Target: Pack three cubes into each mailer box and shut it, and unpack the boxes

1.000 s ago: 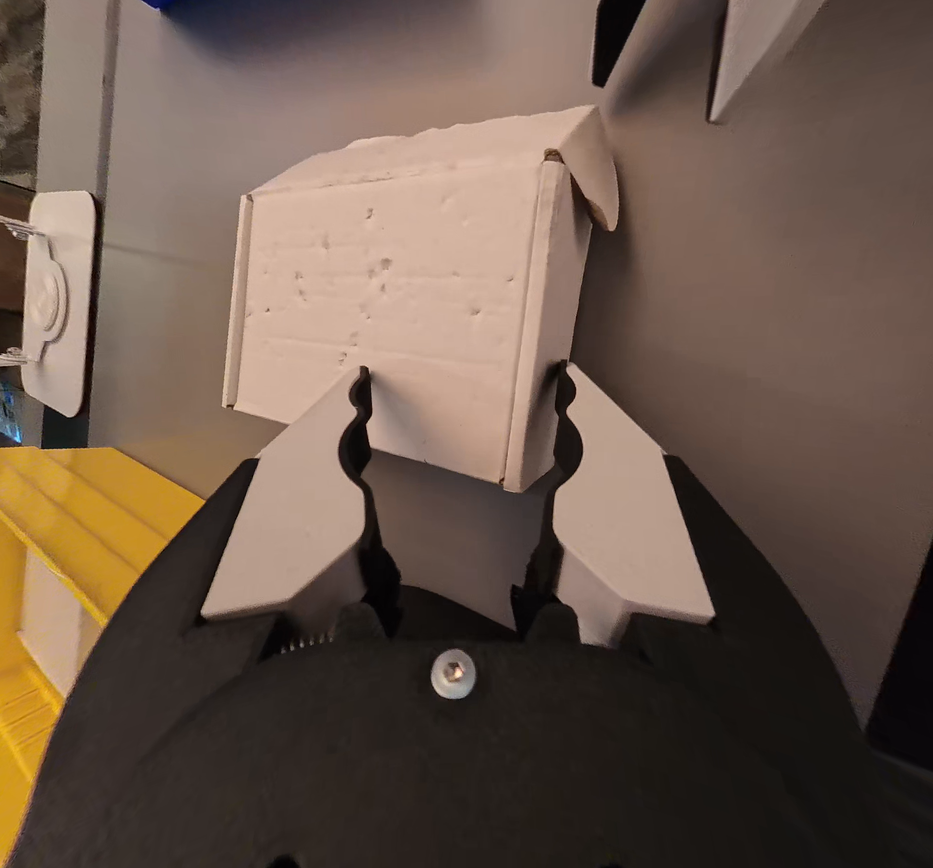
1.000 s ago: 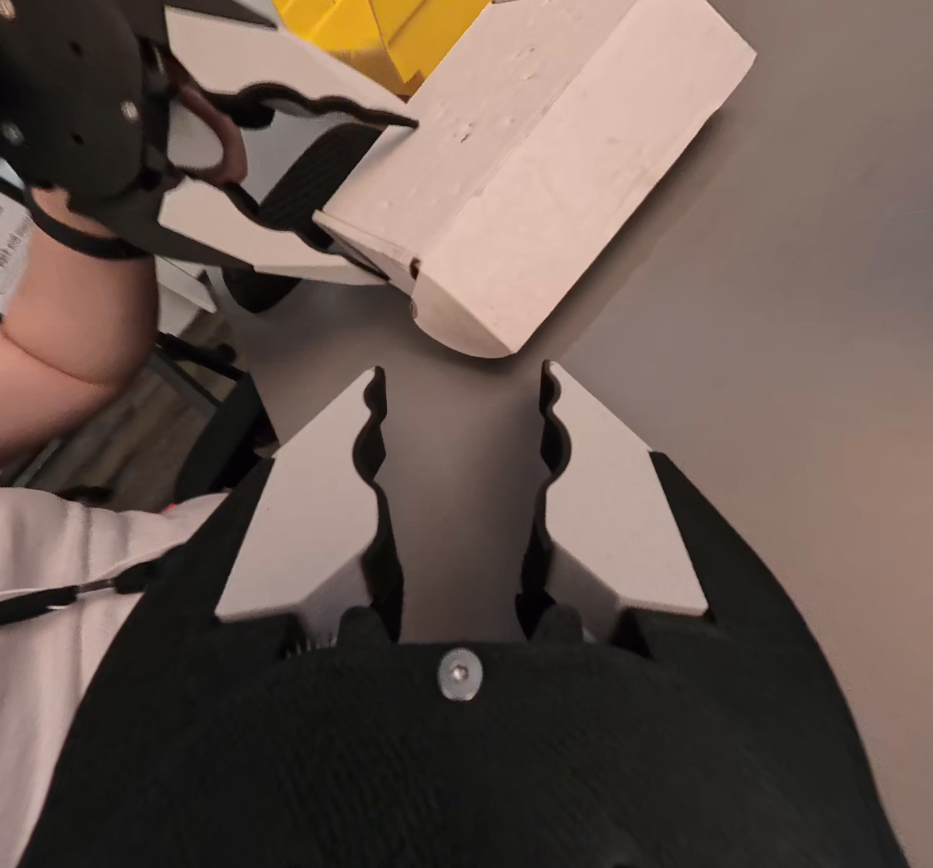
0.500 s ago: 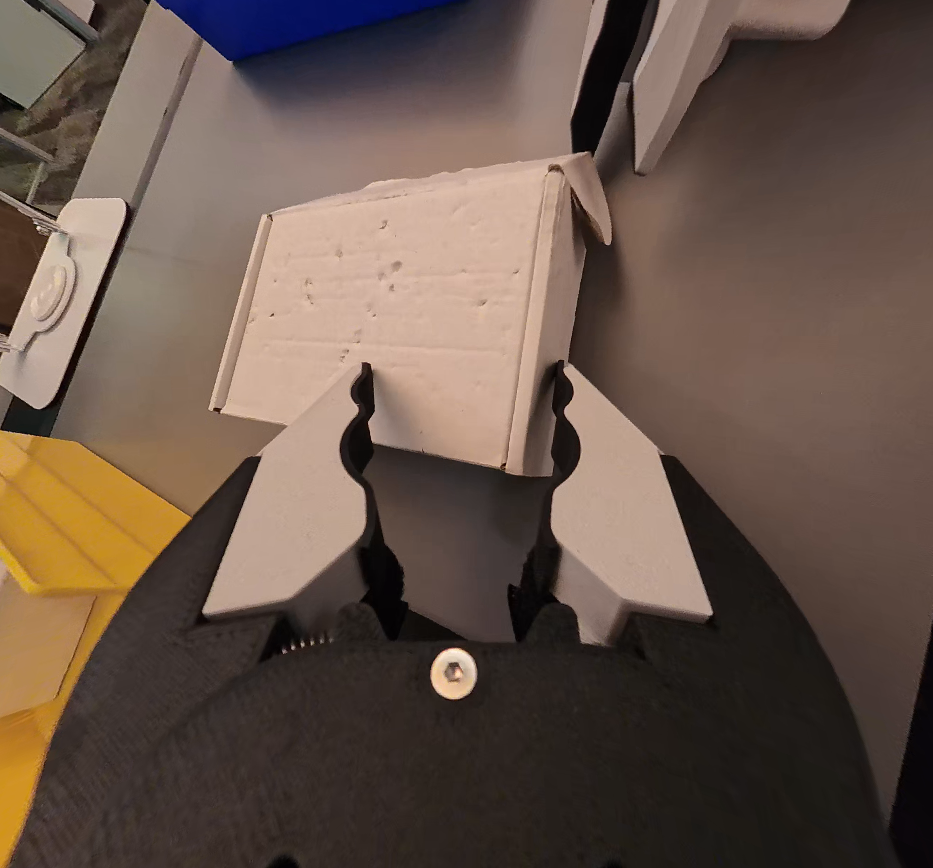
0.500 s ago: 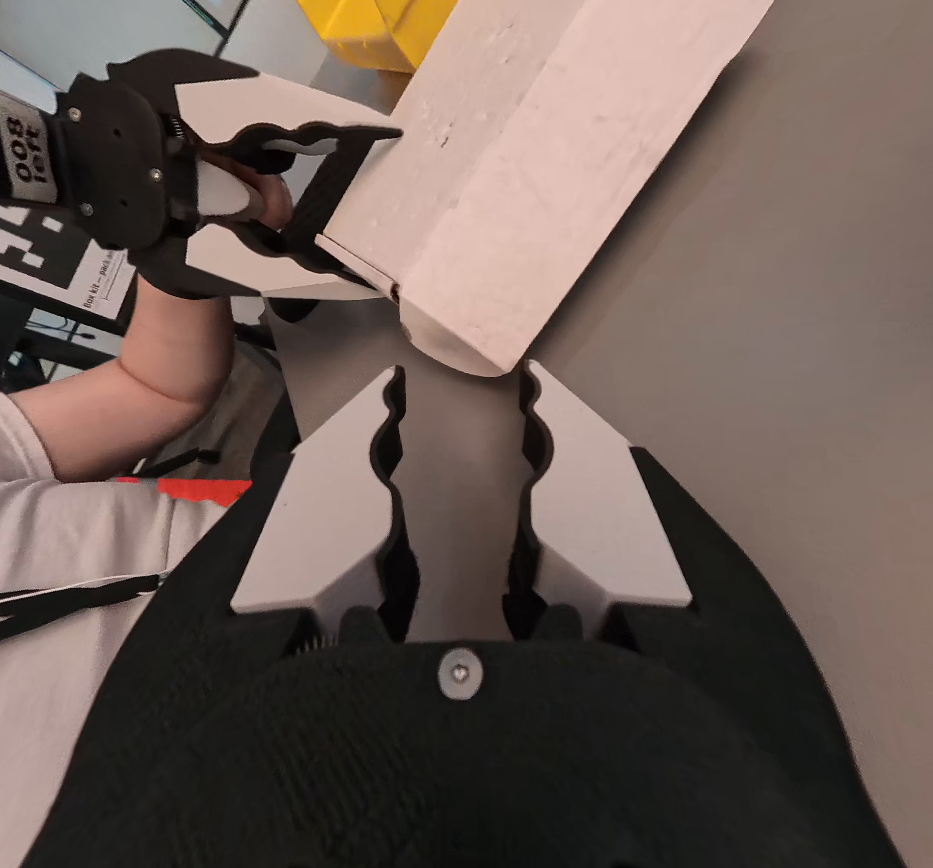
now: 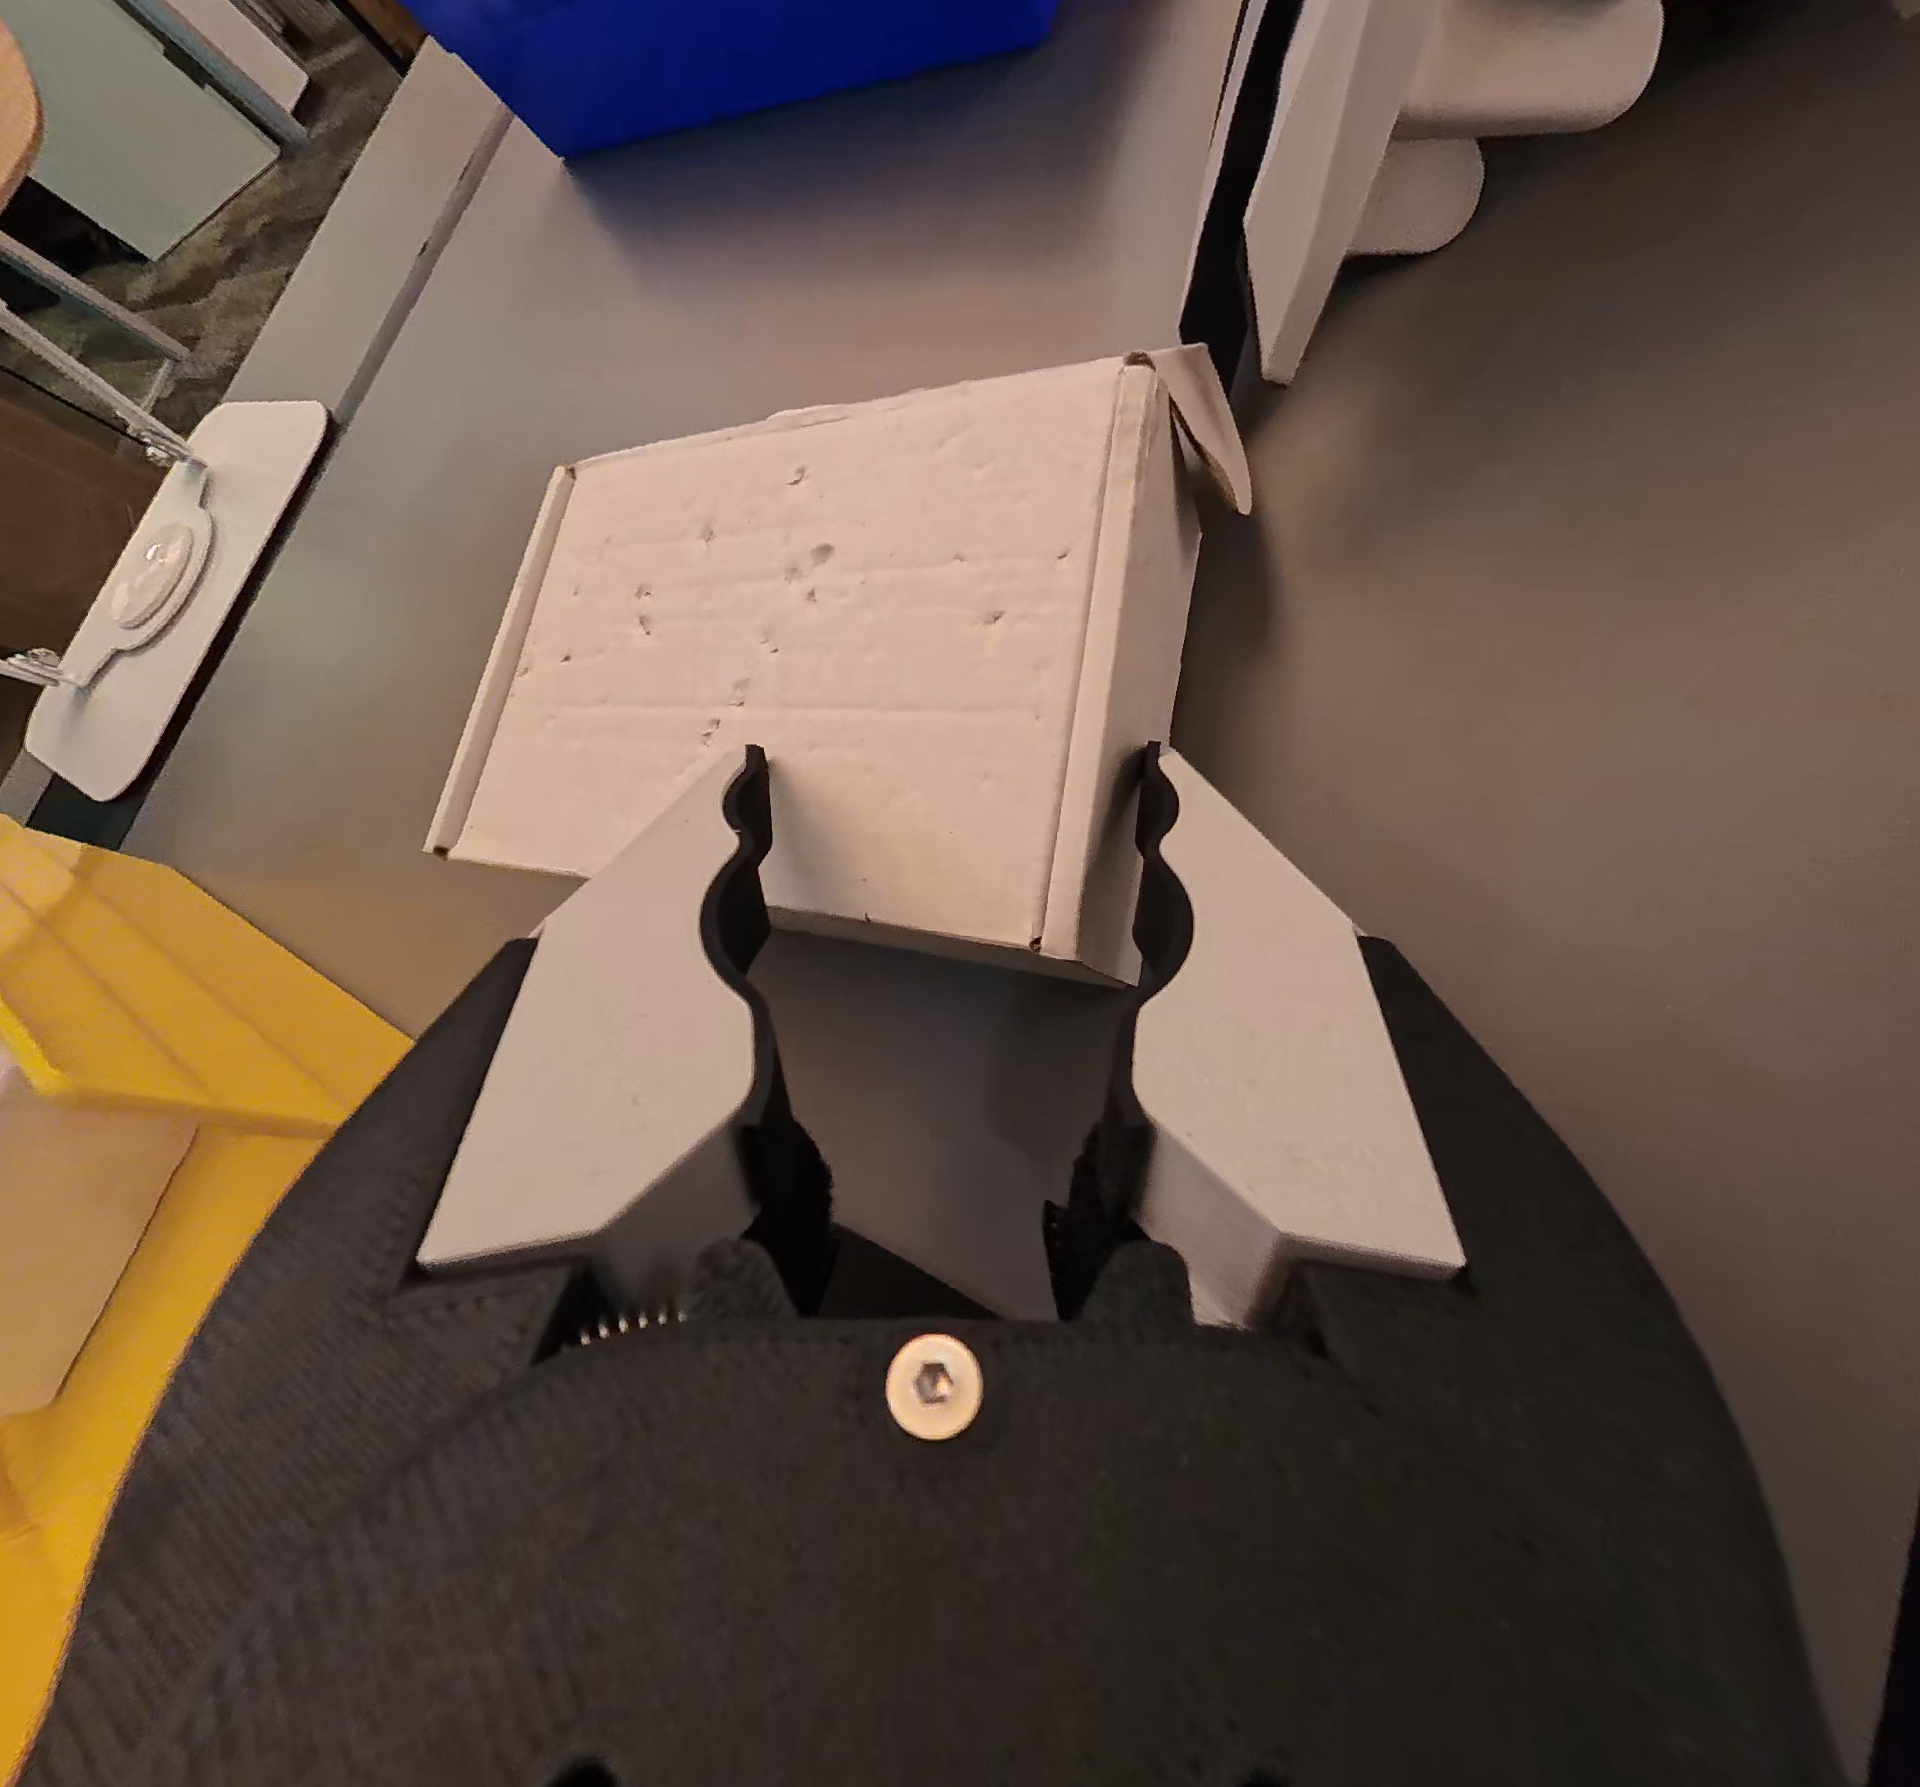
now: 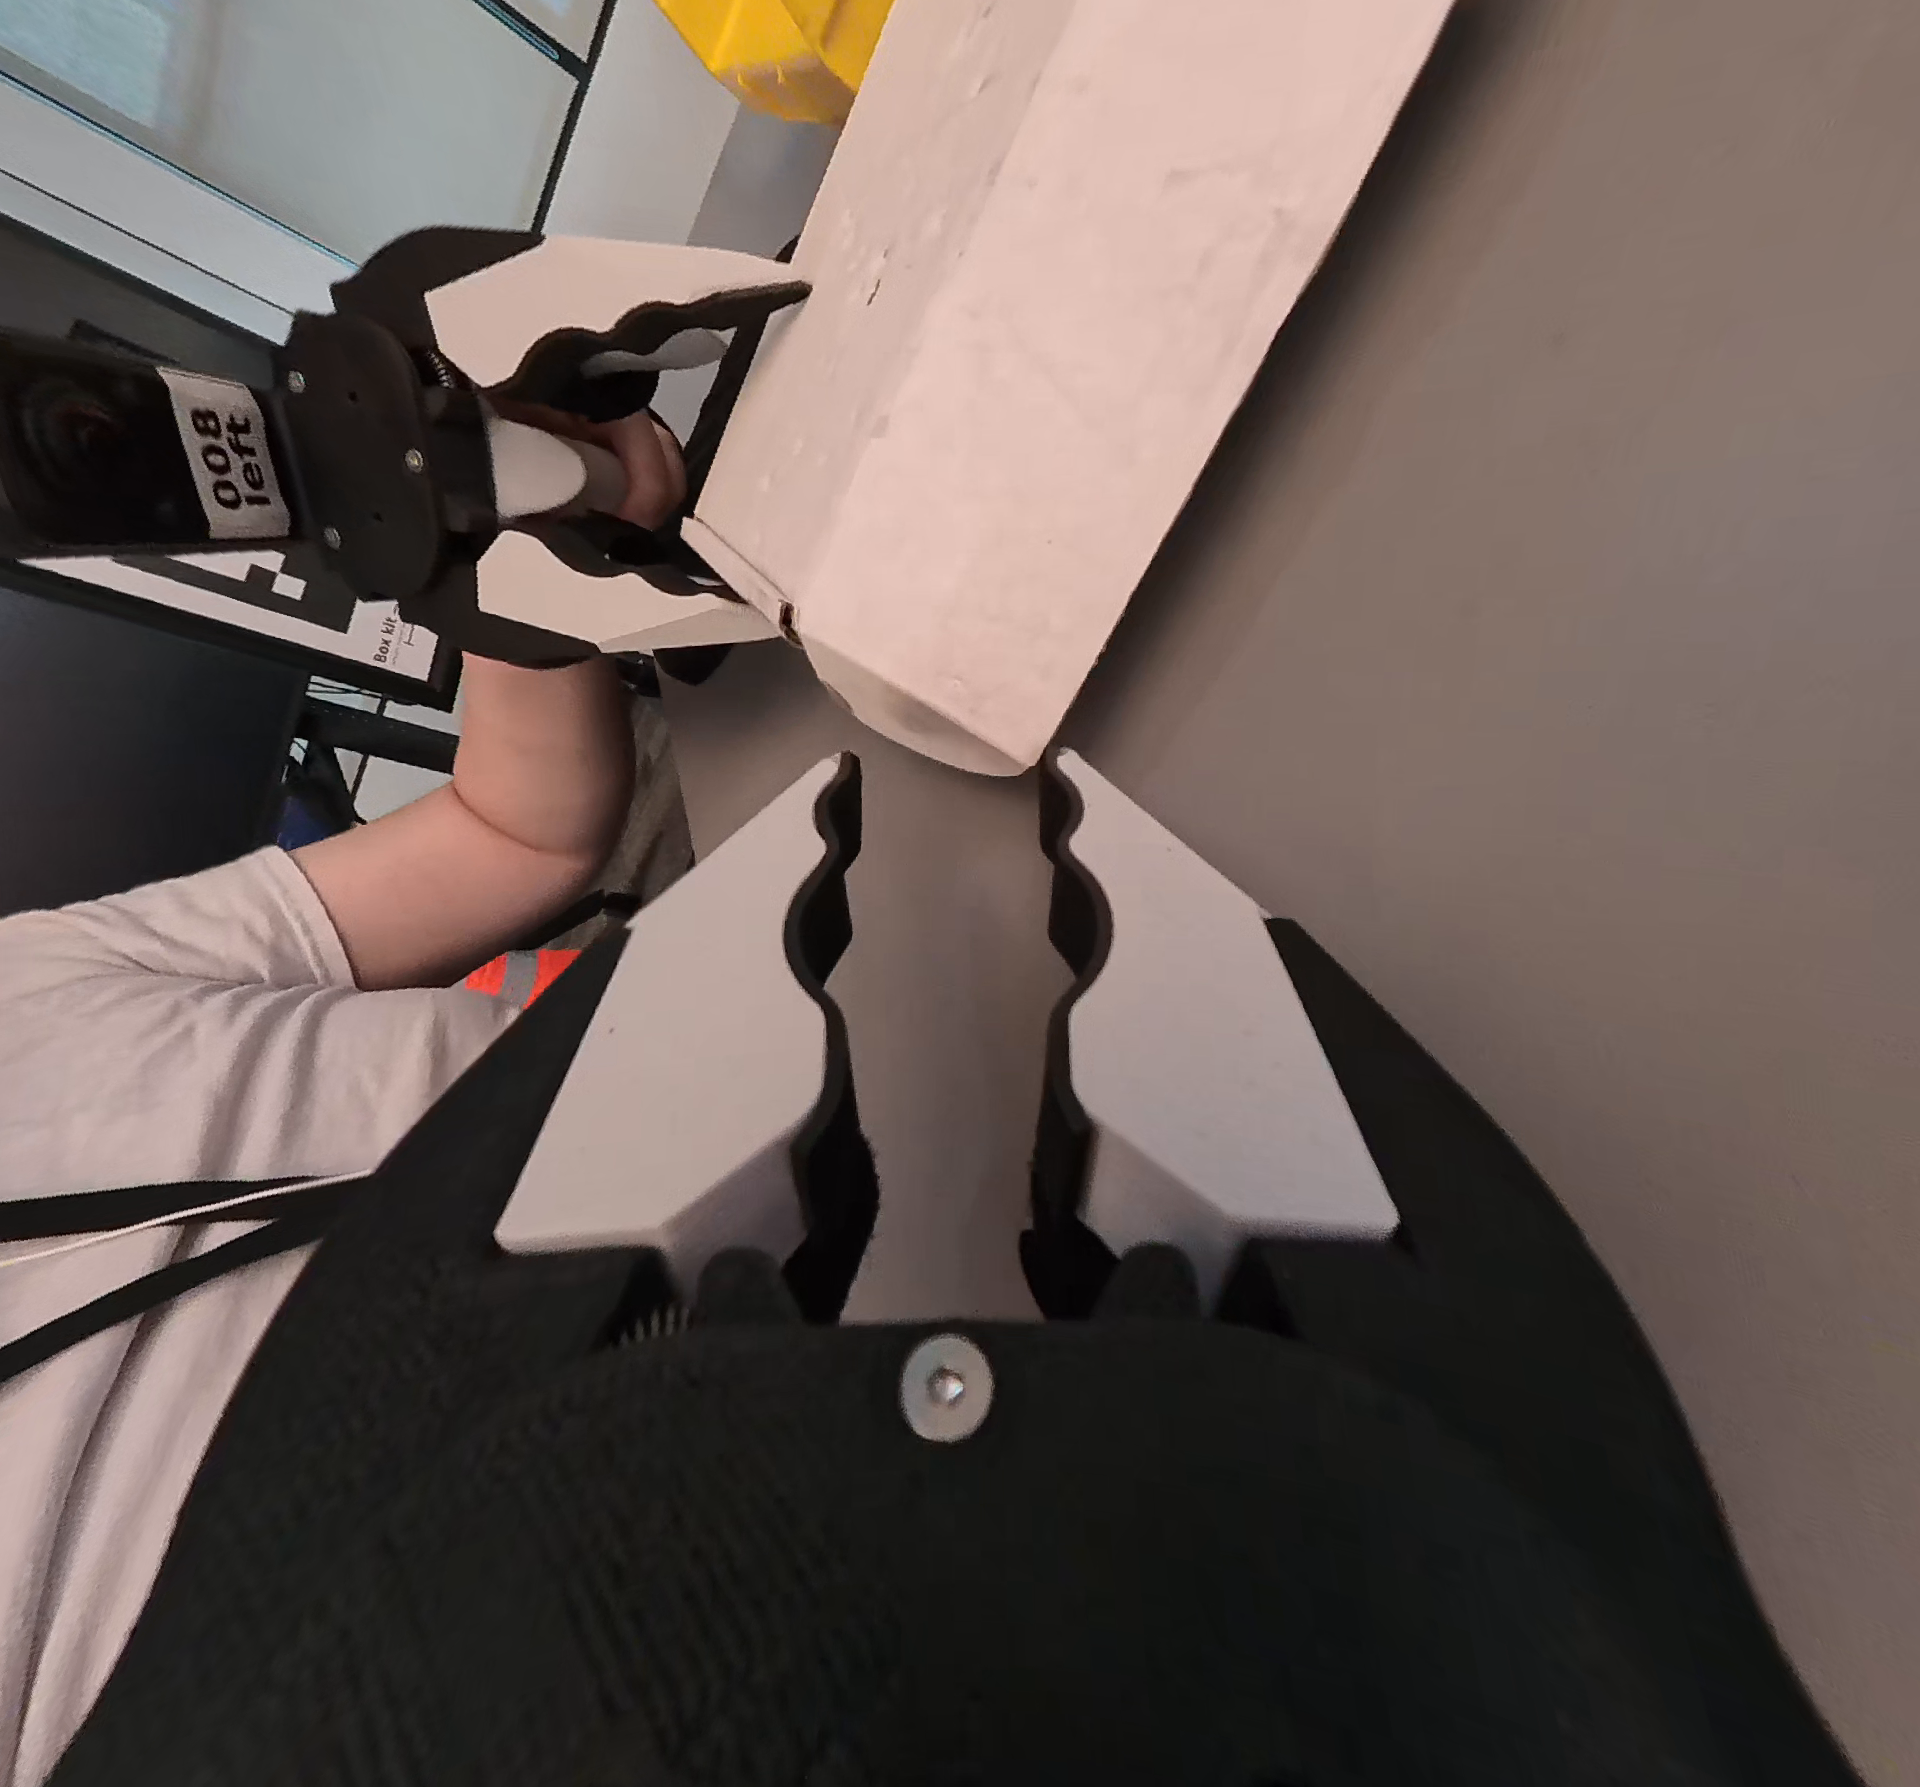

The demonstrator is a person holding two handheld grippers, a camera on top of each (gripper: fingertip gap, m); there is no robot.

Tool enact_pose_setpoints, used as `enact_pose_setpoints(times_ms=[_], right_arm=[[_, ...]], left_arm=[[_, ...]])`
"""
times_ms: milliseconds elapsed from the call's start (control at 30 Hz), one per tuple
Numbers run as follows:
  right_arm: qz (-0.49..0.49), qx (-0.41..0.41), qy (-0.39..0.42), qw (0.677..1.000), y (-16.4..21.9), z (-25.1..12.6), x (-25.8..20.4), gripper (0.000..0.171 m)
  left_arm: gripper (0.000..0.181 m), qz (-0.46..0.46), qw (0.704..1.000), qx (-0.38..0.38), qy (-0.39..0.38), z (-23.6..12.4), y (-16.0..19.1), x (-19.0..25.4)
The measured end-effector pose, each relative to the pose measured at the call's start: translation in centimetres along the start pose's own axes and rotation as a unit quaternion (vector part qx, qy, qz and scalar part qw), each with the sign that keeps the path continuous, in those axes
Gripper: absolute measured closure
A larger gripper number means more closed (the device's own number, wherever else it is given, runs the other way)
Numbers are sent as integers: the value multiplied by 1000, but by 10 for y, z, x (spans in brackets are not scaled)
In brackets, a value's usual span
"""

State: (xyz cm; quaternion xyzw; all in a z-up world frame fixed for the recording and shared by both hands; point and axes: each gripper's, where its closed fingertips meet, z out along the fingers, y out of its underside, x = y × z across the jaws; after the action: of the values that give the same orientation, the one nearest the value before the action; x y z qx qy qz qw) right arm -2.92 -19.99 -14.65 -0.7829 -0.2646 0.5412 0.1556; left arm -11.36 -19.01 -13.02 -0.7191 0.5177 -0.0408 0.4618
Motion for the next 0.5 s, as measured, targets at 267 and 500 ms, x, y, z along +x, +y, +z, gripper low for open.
enact_pose_setpoints(times_ms=[267, 500], right_arm=[[-12, 29, 11, 999, -8, 2, 1, 137], [1, 67, -12, 998, -15, 0, -5, 159]], left_arm=[[111, -14, 1000, 19, -15, -2, 2, -3], [111, -32, 999, 37, -14, -8, 3, -5]])
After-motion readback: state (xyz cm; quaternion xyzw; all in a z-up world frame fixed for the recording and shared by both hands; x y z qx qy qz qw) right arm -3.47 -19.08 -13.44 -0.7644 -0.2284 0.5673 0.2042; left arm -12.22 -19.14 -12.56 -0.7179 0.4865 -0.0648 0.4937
